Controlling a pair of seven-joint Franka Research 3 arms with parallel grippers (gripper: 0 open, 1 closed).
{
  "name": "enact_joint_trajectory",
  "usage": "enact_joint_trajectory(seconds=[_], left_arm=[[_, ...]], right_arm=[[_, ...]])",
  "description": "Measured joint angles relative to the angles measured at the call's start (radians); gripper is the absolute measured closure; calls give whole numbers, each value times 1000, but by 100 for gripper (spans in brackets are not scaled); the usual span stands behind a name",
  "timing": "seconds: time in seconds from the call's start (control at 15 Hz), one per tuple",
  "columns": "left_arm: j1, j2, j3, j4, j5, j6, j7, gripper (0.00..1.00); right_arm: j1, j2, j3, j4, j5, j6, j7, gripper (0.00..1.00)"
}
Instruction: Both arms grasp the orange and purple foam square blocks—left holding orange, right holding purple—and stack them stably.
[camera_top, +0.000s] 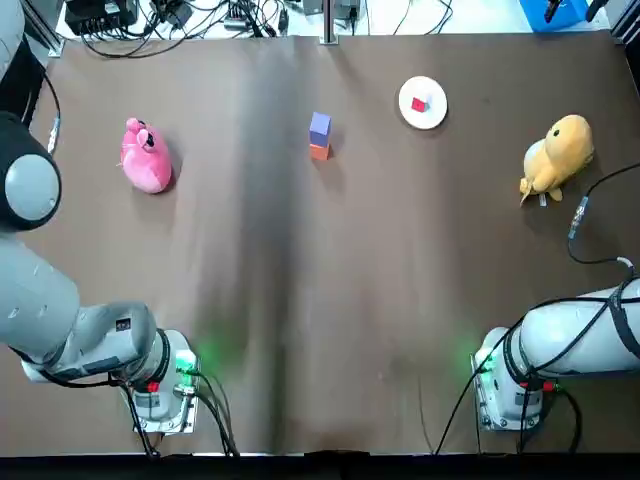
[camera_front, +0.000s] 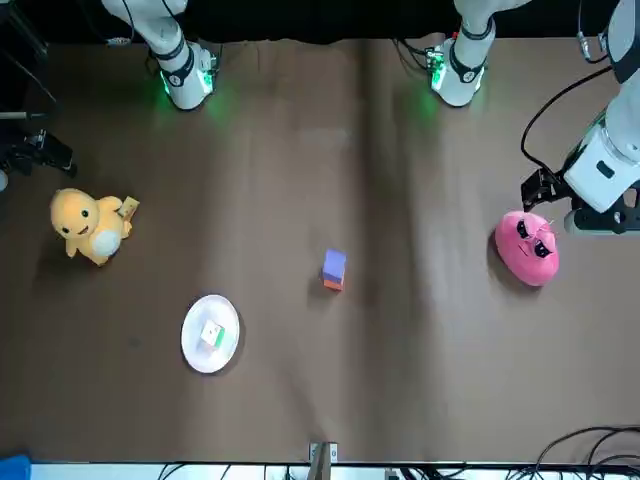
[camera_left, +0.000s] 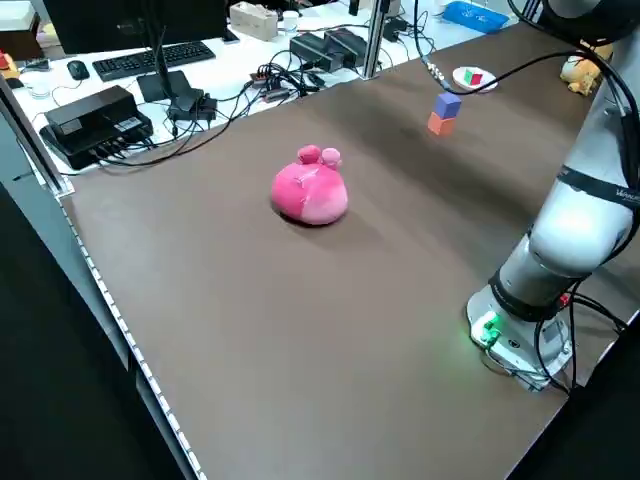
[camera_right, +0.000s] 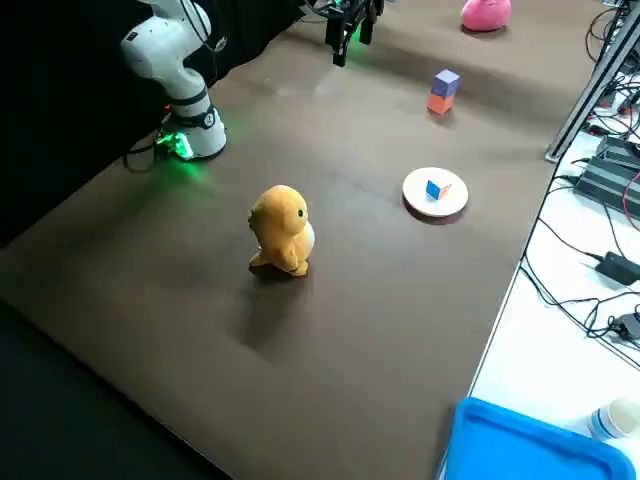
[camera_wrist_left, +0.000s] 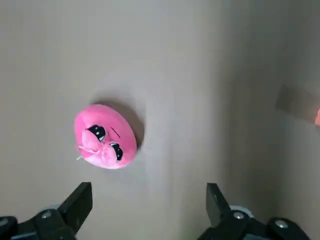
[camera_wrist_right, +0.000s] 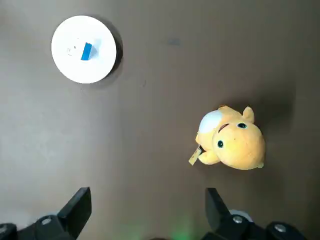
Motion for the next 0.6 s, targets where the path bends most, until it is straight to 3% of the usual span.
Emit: enact_joint_trajectory(seconds=[0.2, 0.47, 0.6], left_arm=[[-4, 0, 3, -3, -6, 0, -60, 0], [-99, 0, 119, -15, -36, 18, -73, 0], [-104, 0, 137, -15, -46, 23, -73, 0]], right_arm=[[0, 0, 1, 0, 6, 0, 0, 0], [-1, 0, 0, 0, 15, 1, 0, 0], [-1, 0, -1, 0, 16, 0, -43, 0]])
